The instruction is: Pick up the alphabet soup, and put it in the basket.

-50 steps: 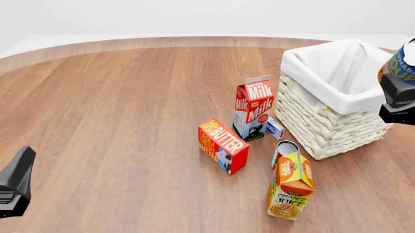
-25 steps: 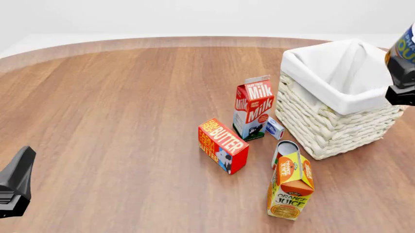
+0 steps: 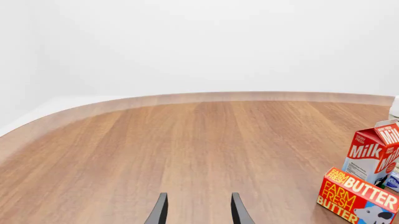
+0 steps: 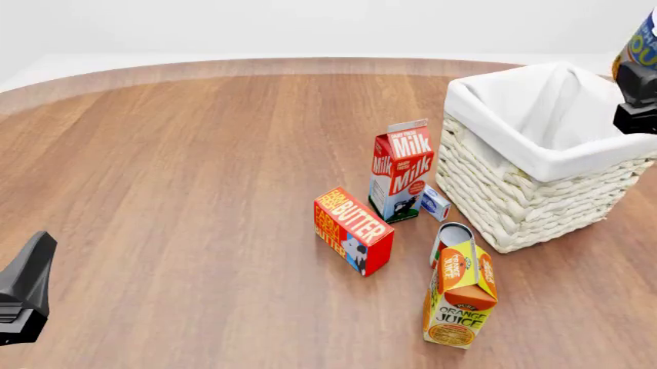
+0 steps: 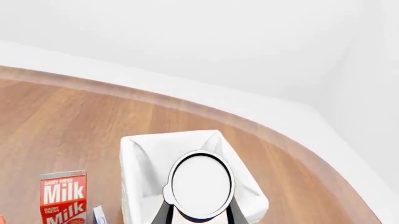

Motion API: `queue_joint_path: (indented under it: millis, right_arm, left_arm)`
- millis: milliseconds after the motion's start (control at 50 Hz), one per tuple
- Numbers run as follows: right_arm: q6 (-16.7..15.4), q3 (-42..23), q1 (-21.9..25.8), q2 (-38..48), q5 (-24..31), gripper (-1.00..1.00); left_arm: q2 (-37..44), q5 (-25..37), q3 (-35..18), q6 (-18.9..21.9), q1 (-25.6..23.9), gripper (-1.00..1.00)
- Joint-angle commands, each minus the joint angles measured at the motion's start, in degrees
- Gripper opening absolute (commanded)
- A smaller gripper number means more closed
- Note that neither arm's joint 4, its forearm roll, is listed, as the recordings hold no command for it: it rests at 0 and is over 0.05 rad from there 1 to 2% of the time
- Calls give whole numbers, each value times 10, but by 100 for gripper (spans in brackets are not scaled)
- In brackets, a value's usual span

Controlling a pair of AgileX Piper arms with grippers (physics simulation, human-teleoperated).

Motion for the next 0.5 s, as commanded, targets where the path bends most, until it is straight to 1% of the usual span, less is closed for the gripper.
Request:
queue_joint_path:
  millis: [20, 180, 360, 500]
  right_arm:
    - [2, -29, -12, 17, 4, -100]
    - [-3, -46, -8, 28, 15, -100]
    - [6, -60, -5, 55, 18, -100]
    - [3, -69, -4, 70, 20, -100]
  left_arm:
    - [0, 0, 0, 0, 0, 100]
    - [0, 0, 0, 0, 0, 100]
    - [0, 0, 0, 0, 0, 100]
    - [0, 0, 0, 0, 0, 100]
